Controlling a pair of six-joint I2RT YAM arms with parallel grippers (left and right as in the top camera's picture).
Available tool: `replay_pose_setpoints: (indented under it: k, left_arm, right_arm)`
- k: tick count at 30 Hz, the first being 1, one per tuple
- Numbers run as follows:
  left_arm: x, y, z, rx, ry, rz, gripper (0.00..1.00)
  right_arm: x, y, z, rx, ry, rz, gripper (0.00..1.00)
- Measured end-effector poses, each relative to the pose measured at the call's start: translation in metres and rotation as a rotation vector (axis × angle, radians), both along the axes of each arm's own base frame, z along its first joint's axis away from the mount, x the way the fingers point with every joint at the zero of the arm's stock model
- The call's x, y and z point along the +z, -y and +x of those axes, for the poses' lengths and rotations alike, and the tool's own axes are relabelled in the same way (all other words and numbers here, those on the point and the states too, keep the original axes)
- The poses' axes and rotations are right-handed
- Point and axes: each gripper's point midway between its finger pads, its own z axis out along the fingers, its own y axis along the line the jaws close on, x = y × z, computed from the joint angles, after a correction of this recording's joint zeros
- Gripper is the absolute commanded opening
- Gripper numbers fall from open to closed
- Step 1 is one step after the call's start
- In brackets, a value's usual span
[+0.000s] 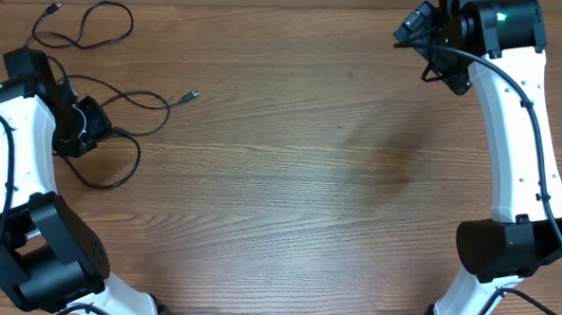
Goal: Untangle cables
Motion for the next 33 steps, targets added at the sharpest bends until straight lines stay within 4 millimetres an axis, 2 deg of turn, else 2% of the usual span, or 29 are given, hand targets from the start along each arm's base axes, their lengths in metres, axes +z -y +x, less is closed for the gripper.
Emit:
replay_pose_setpoints:
  k: [3, 8, 14, 18, 22, 28, 33]
  left_arm:
    - [-0.005, -0.003, -0.002, 0.065, -0.012, 0.001, 0.45]
    - [-0.026, 0.004, -0.005, 0.09, -0.027, 0.002, 0.61]
    - [-0.054, 0.032, -0.001, 0.017, -0.029, 0.011, 0.62]
    - [-0.065, 0.039, 0.0, -0.013, -0.031, 0.062, 0.63]
    - [-0.07, 0.029, -0.003, -0.003, -0.046, 0.131, 0.54]
    - [-0.069, 0.017, -0.003, -0.007, -0.051, 0.204, 0.56]
    - [-0.07, 0.025, 0.001, -0.034, -0.032, 0.161, 0.59]
  right_arm:
    - [0.0, 0.0, 0.0, -0.001, 0.0, 0.0, 1.0]
    - [0.0, 0.0, 0.0, 0.0, 0.0, 0.0, 1.0]
    - [0.0, 0.0, 0.0, 0.0, 0.0, 0.0, 1.0]
    - [0.0, 0.0, 0.0, -0.001, -0.002, -0.001, 1.0]
    - [-0.001, 0.0, -0.002, 0.0, -0.011, -0.002, 1.0]
    - [-0.001, 0.0, -0.002, -0.001, -0.01, -0.001, 1.0]
    - [0.001, 0.0, 0.002, -0.001, 0.008, 0.001, 1.0]
